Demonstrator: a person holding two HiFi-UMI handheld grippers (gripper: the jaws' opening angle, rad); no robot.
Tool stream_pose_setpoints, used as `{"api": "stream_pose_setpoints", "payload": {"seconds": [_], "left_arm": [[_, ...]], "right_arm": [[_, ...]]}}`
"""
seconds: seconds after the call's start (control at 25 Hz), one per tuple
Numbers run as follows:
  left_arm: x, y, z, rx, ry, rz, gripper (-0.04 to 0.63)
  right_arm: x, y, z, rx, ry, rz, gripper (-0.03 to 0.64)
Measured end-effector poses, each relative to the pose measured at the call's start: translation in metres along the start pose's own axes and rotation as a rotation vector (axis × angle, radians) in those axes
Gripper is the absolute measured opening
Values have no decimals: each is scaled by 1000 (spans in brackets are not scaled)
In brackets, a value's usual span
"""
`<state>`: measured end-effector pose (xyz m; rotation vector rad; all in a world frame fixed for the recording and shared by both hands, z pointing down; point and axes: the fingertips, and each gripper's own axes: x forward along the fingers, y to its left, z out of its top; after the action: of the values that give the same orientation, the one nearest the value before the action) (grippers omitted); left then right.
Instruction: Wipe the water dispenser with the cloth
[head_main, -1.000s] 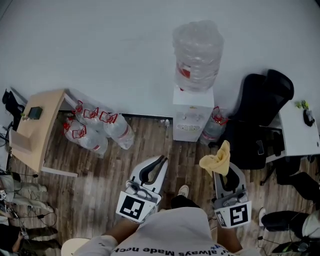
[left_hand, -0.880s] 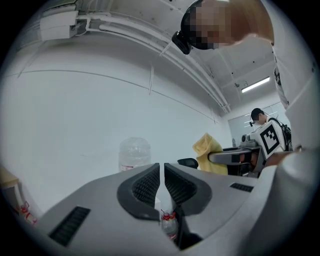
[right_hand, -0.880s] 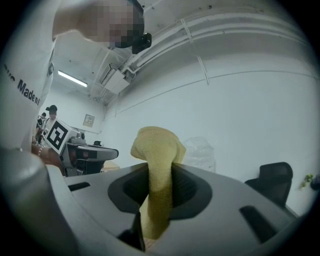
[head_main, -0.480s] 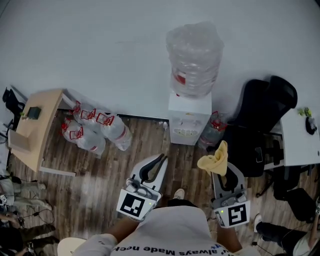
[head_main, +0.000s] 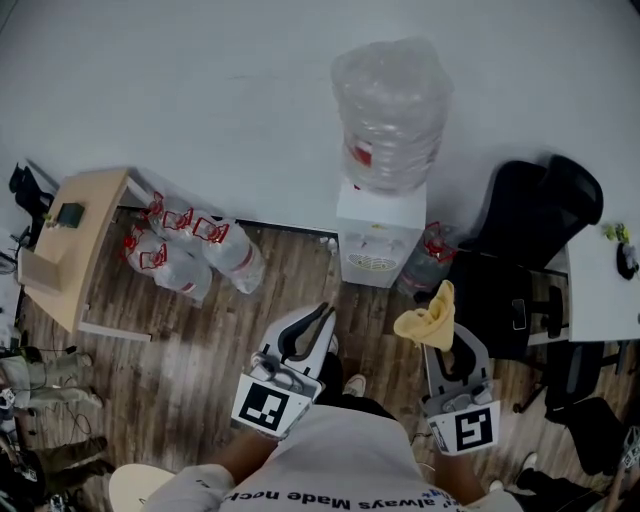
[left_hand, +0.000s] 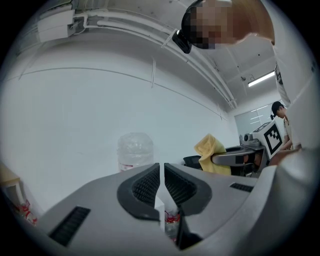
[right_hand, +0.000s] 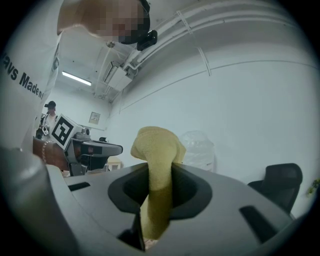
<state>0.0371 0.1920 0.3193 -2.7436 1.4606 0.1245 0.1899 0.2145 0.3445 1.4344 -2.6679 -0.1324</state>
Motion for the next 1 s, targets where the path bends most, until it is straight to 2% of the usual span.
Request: {"api": "stream_pose_setpoints", "payload": {"seconds": [0.44,0.56,1.0], "left_arm": [[27,23,-7,-7,-8,-12,44],[39,39,-6,-7,-12,-14,44],[90,112,-10,-8,-8,-37,44]], "right_arm": [[34,-13,4,-15,-27,-37,91],[58,-19,17,-20,-70,-55,91],[148,-35,20,-52,-57,-58,91]]}}
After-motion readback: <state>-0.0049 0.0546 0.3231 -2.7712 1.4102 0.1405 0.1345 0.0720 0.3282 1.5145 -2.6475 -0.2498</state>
